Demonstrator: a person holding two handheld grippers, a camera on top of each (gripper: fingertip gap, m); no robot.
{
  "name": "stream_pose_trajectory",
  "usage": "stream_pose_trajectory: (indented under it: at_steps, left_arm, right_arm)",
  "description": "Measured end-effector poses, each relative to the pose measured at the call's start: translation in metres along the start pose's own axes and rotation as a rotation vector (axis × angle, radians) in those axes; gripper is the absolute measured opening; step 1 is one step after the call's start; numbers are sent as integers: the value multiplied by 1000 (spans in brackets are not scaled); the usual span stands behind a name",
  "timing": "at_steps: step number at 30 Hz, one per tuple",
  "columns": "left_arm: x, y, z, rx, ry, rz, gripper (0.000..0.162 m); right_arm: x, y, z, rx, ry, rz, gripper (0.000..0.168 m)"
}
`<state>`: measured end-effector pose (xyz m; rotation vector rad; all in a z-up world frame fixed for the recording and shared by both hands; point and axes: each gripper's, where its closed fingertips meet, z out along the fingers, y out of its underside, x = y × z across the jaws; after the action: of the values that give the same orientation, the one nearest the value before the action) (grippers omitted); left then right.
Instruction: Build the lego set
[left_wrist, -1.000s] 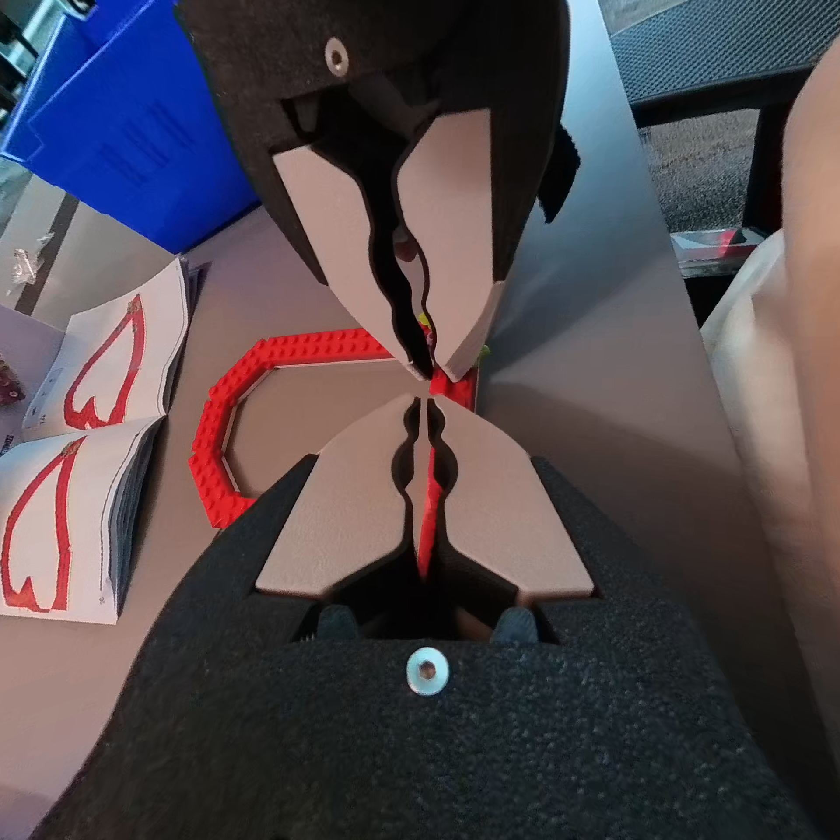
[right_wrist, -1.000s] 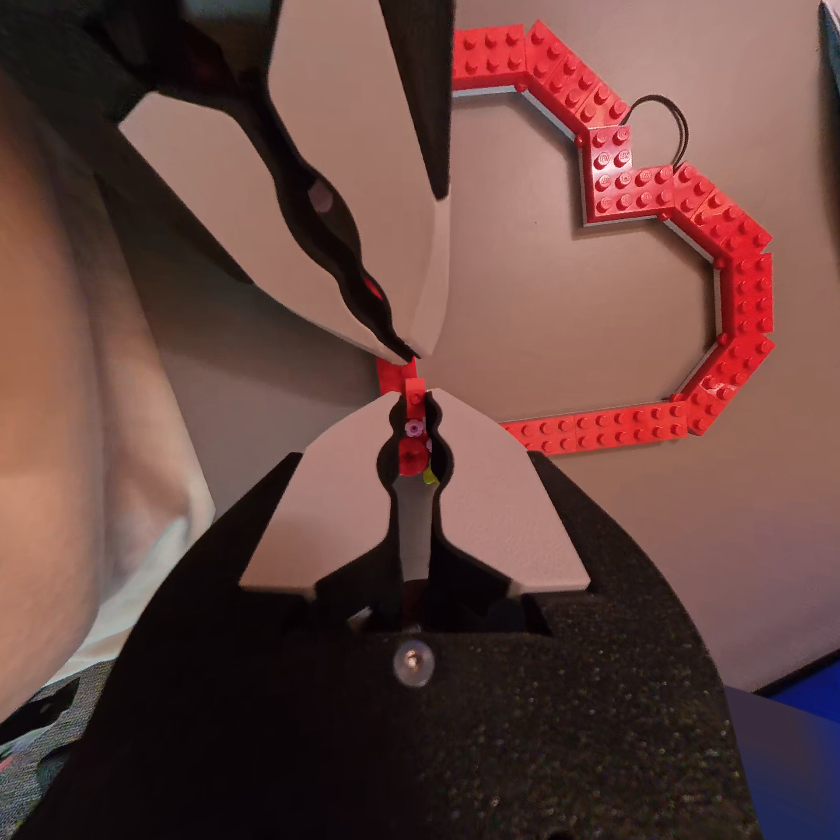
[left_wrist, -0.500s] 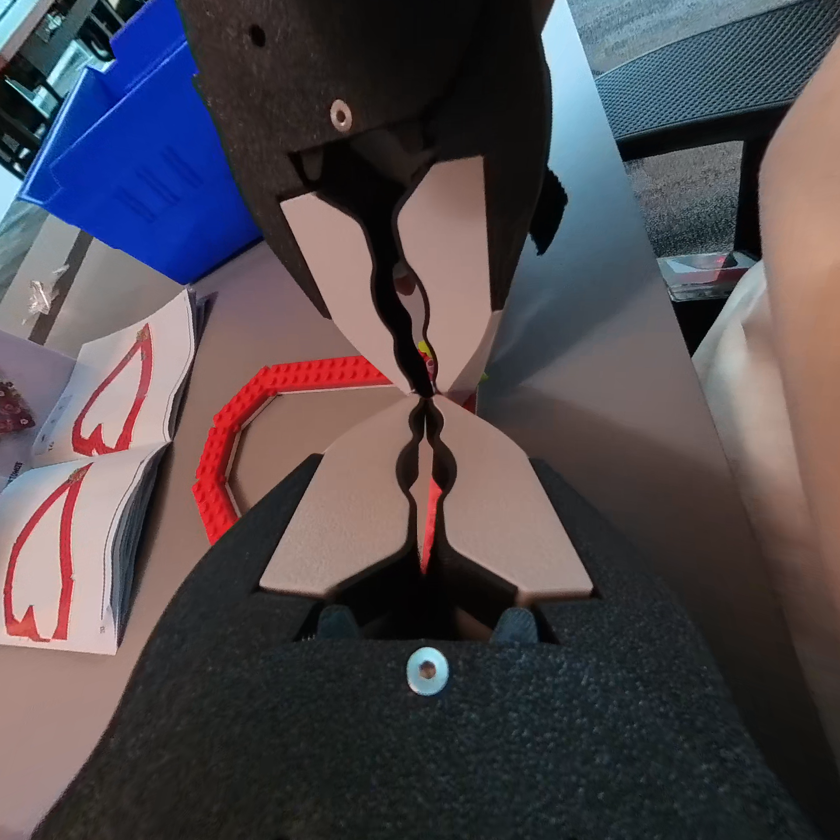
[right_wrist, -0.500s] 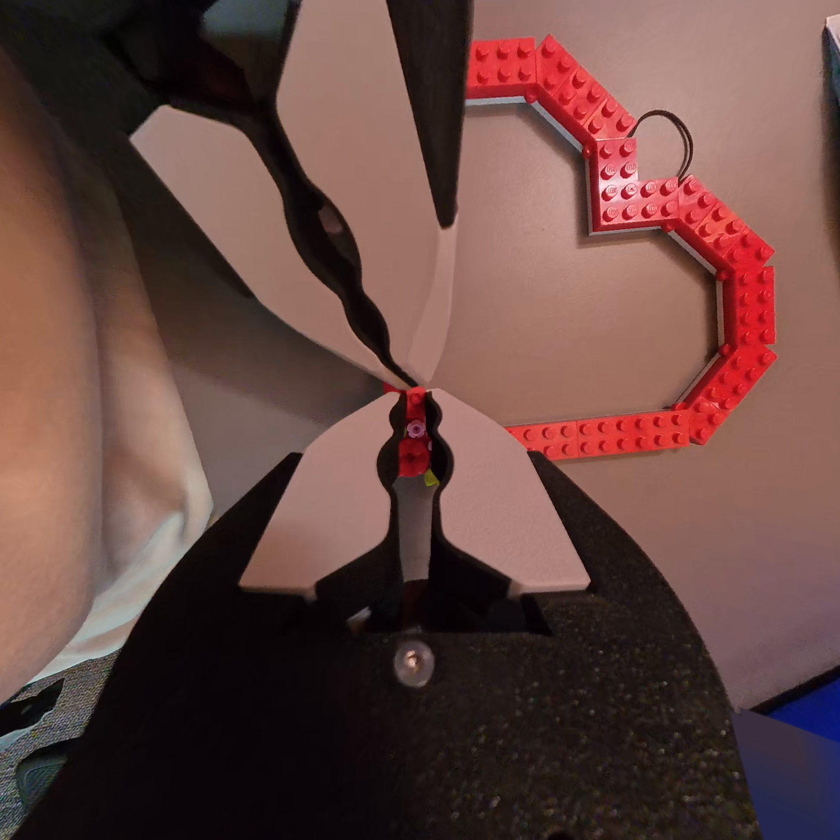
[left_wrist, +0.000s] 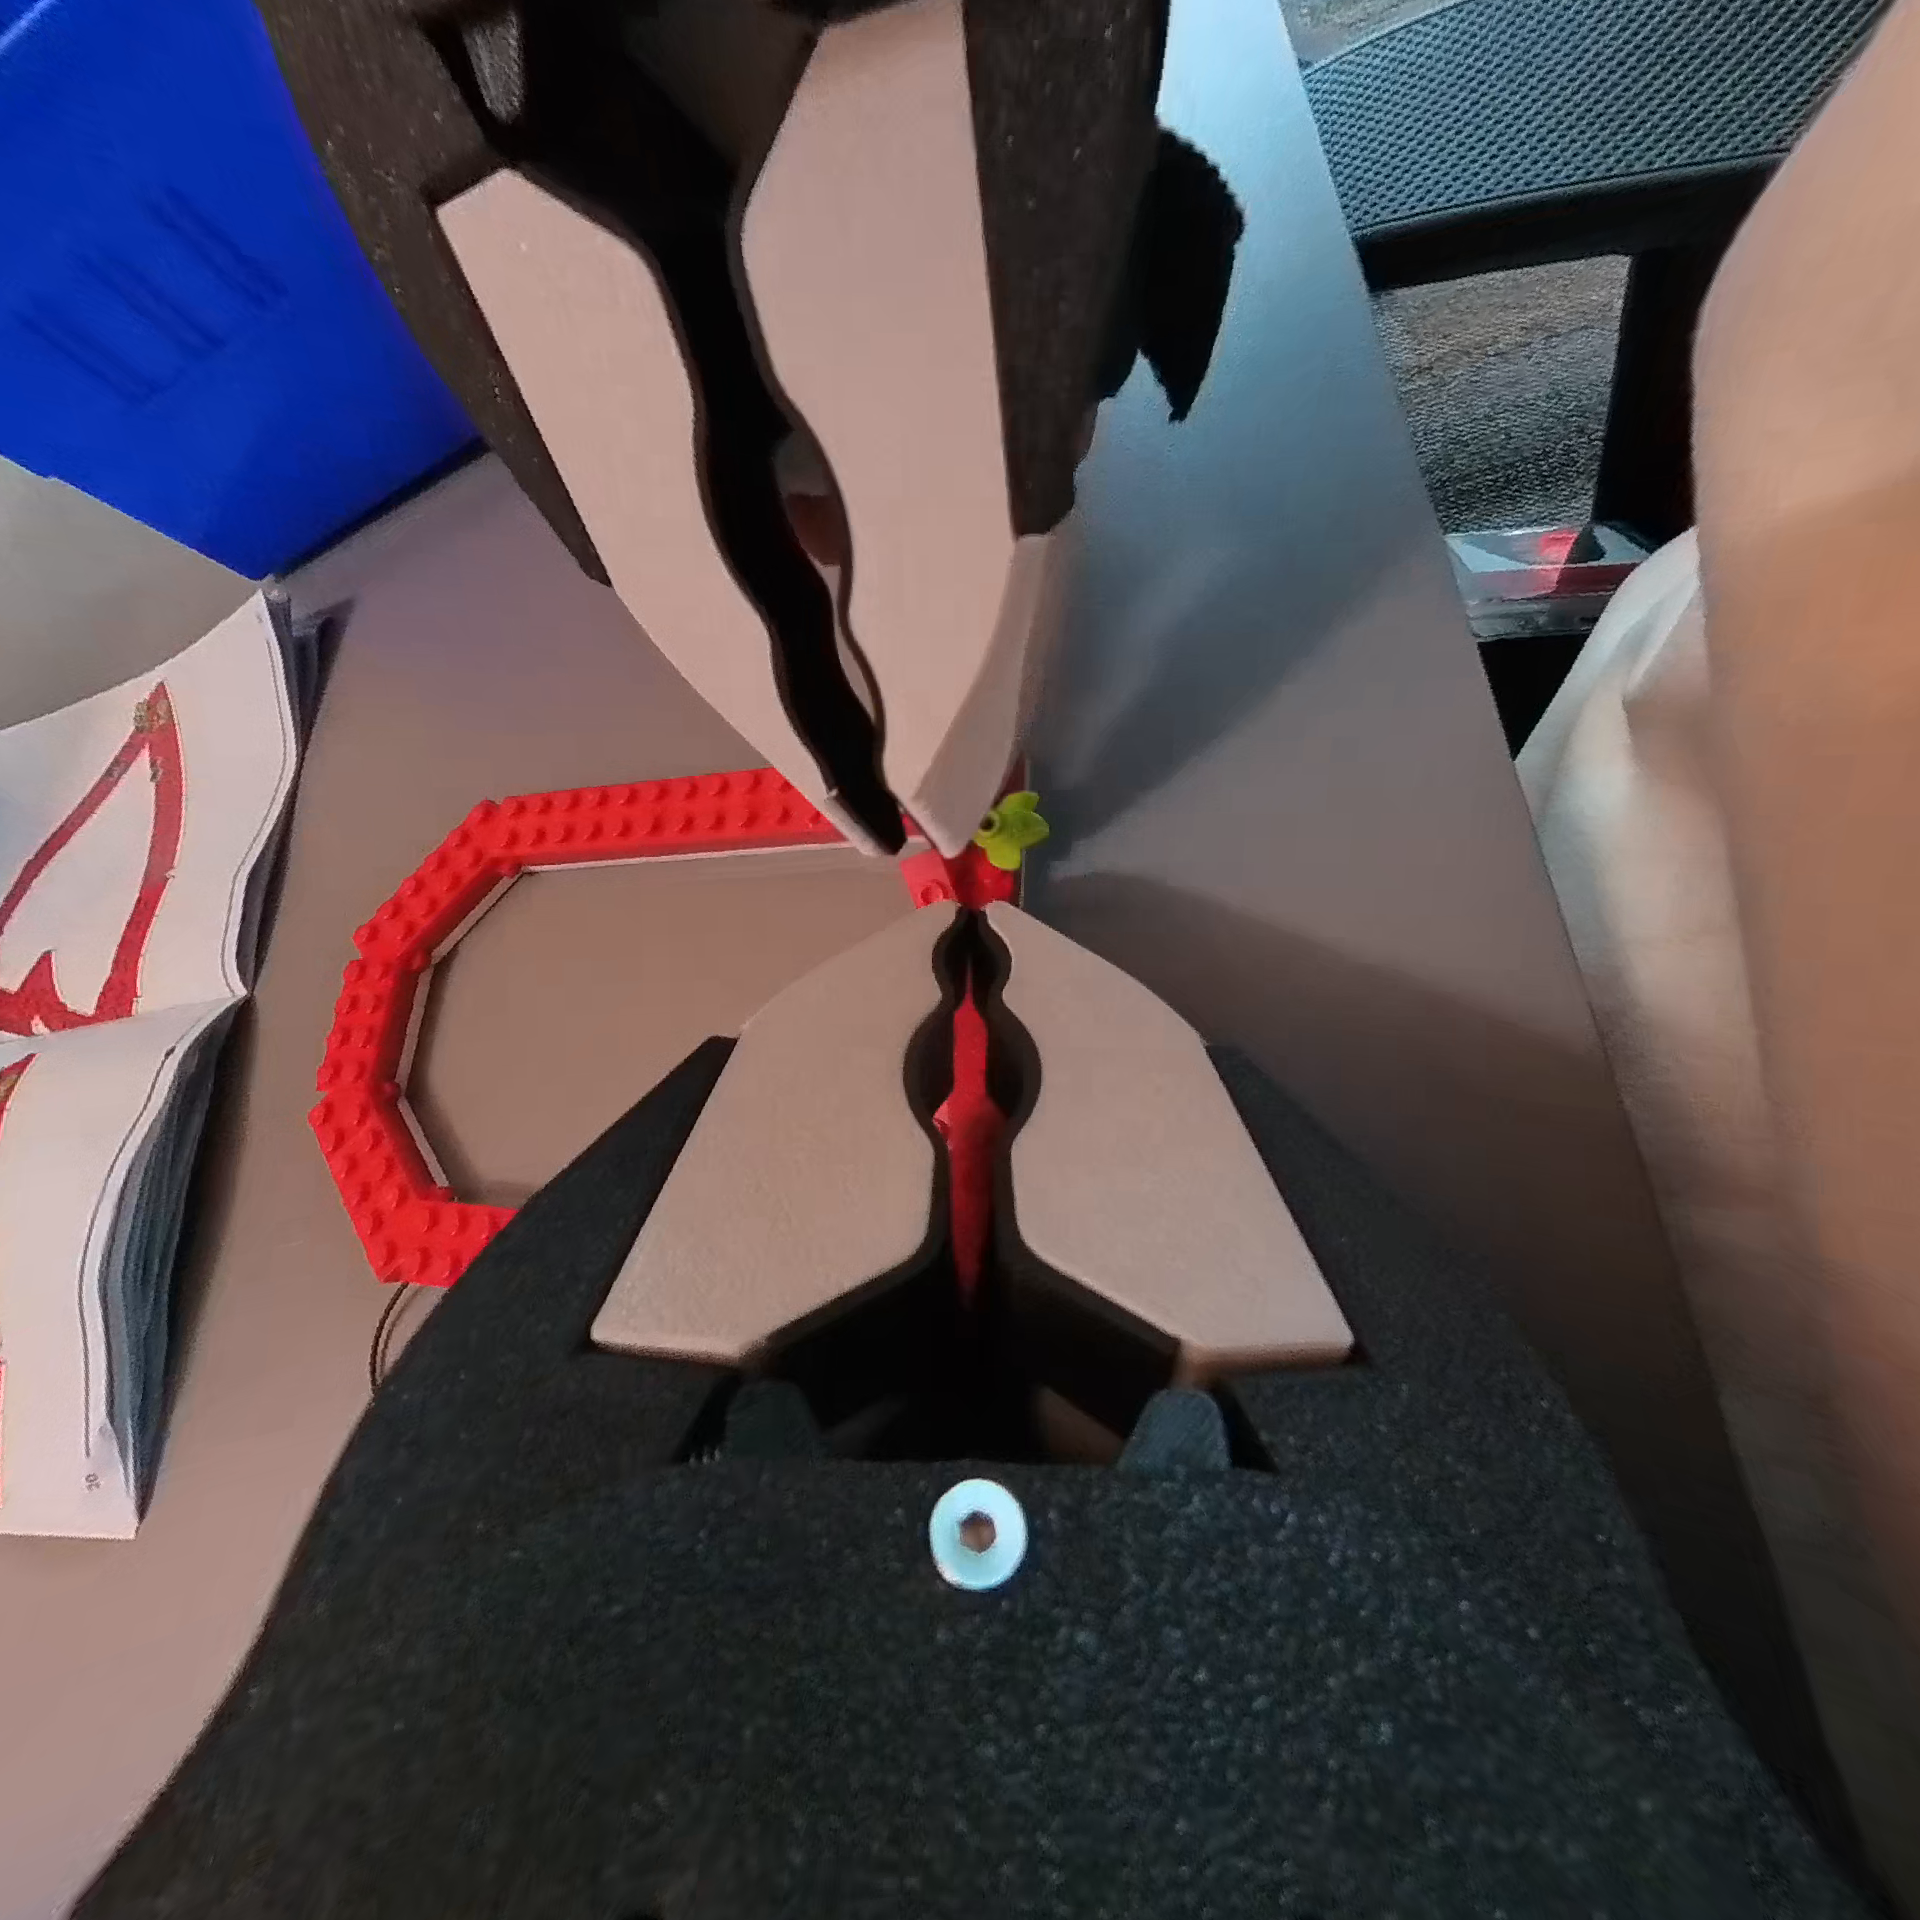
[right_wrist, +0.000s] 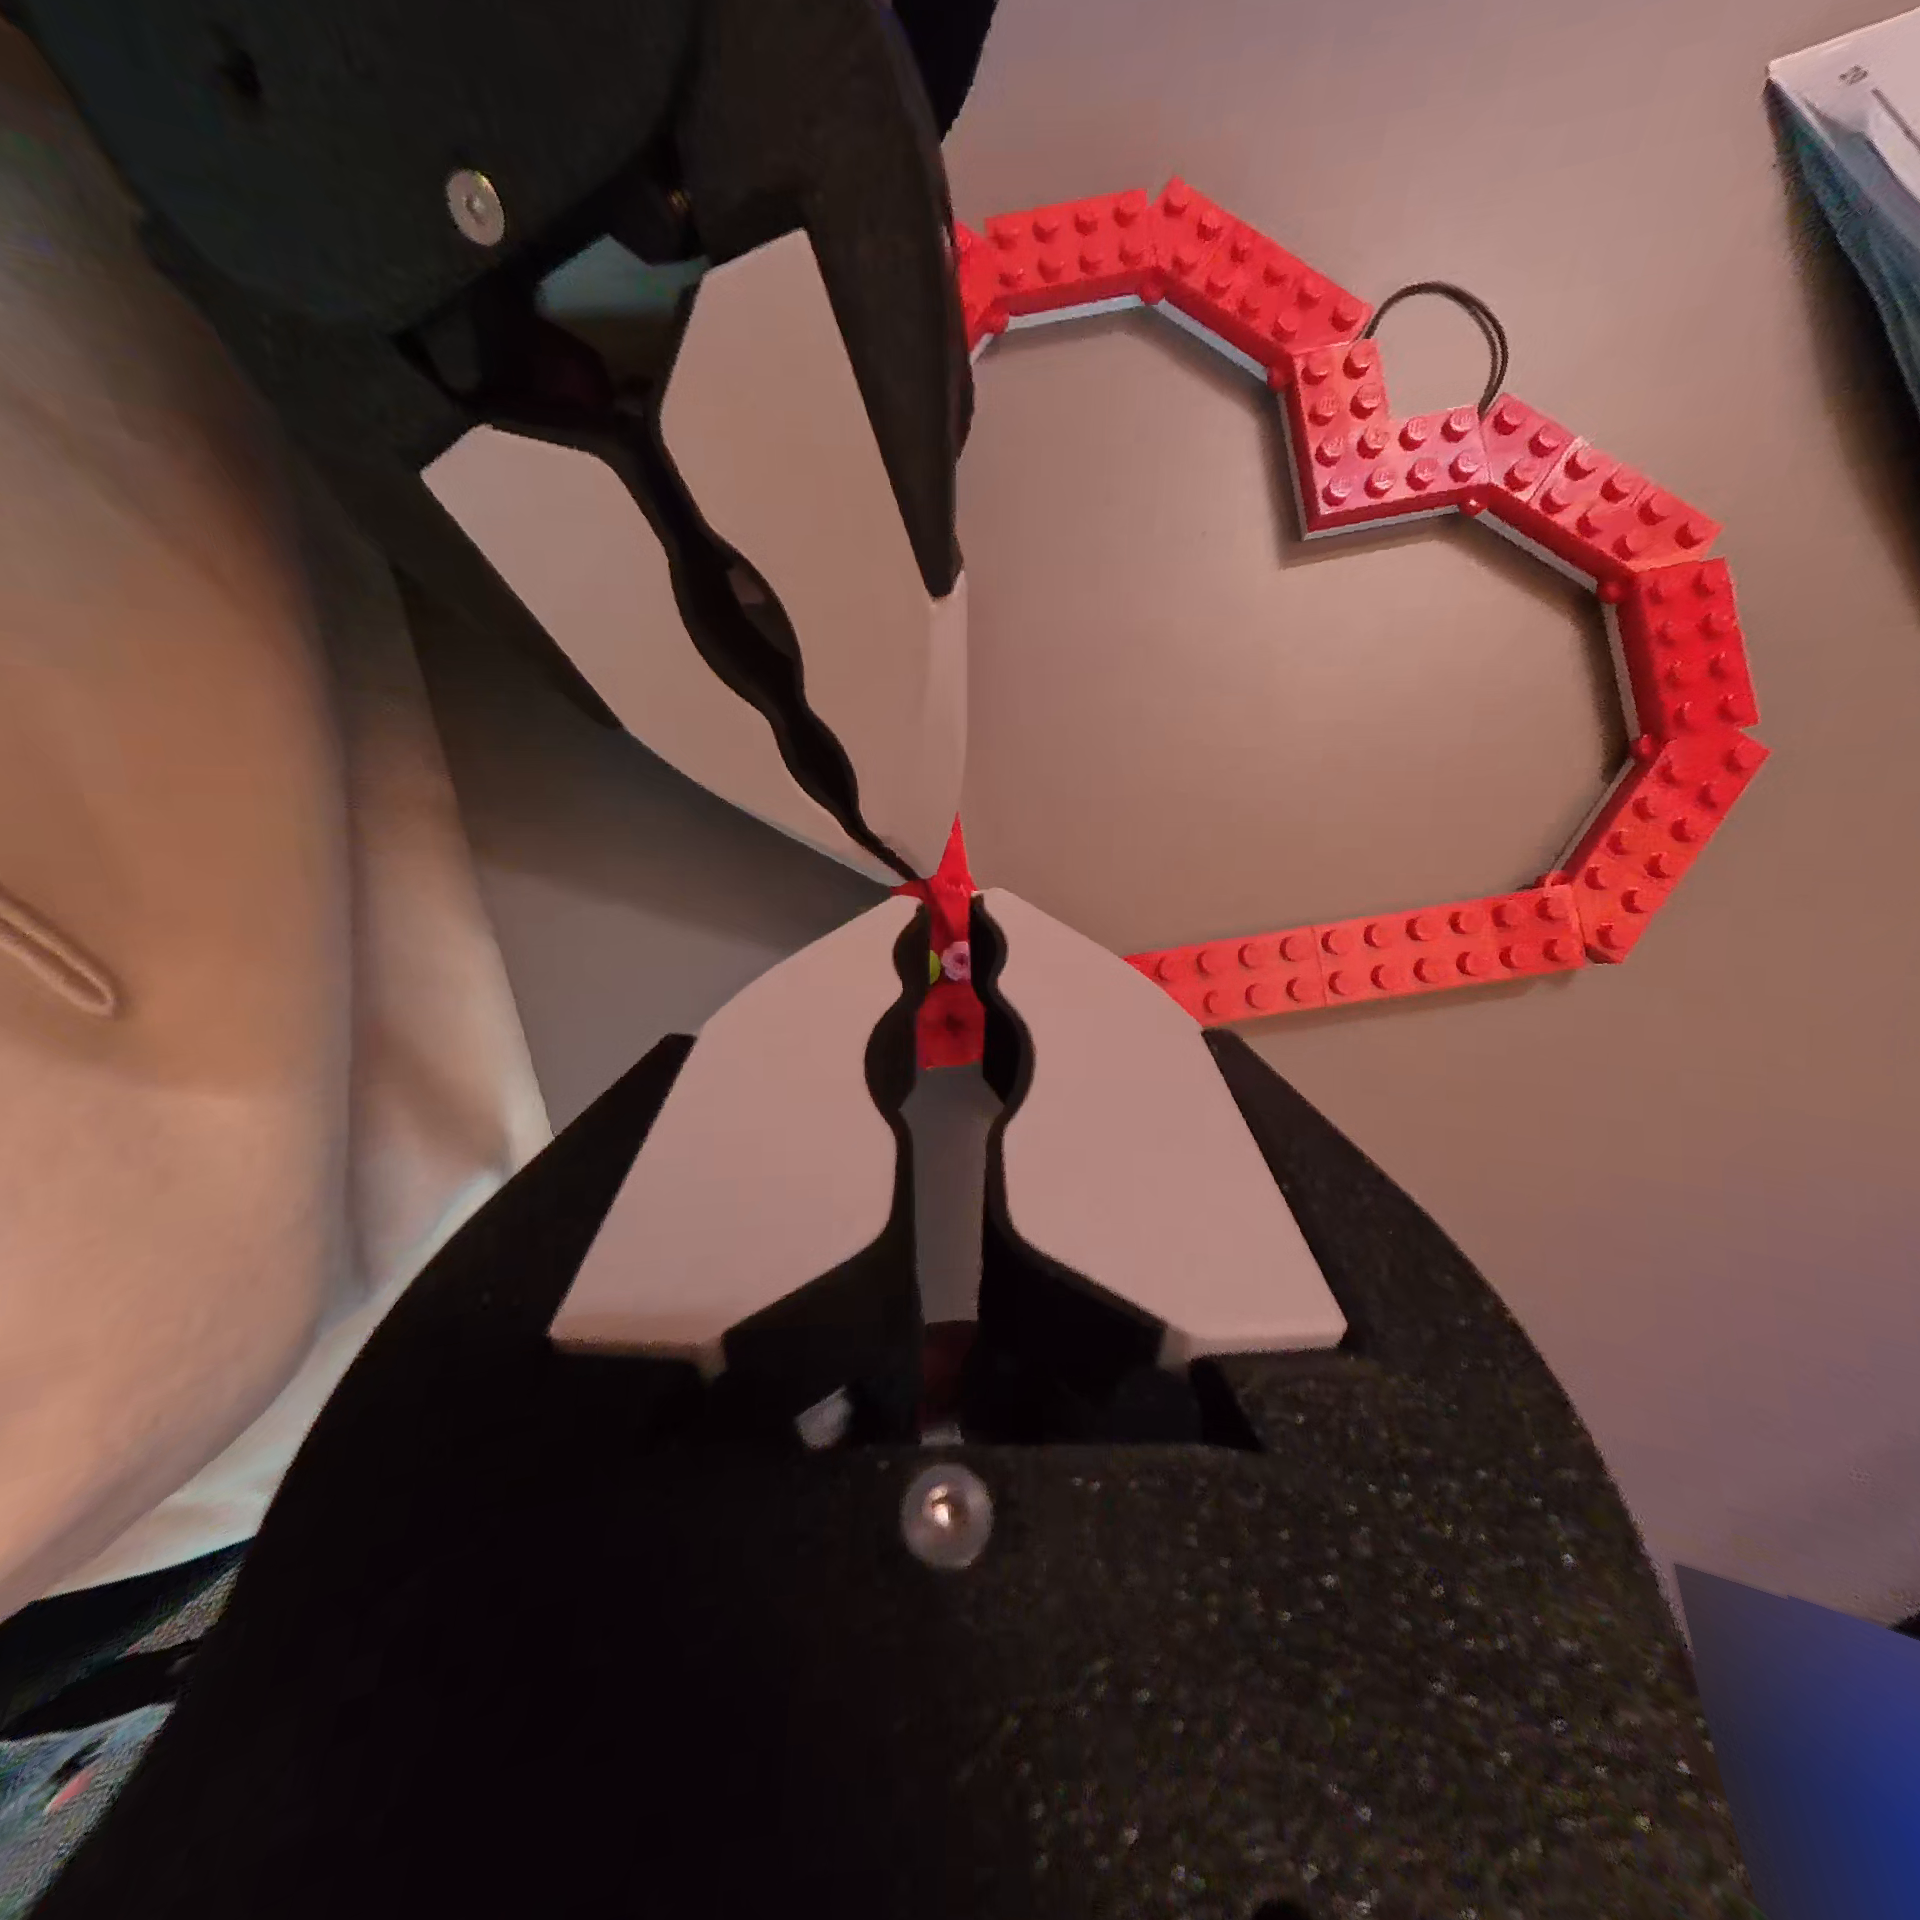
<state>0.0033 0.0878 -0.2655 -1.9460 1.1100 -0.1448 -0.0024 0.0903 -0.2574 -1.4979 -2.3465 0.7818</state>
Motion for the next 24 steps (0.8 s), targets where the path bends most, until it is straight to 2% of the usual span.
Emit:
stream_pose_trajectory:
  at_steps: [8, 13, 16, 24]
  left_arm:
    - [0, 0, 0, 0, 8, 12, 0]
    - [0, 0, 0, 0, 6, 15, 0]
    - [-1, 0, -1, 1, 1, 14, 0]
    - [-2, 1, -2, 17, 3, -17, 0]
  right_arm:
    - [3, -3, -3, -14, -33, -50, 9]
    - [1, -1, 5, -65, -119, -127, 7]
    - [1, 5, 8, -108, -127, -134, 0]
    - [1, 7, 7, -124, -103, -114, 0]
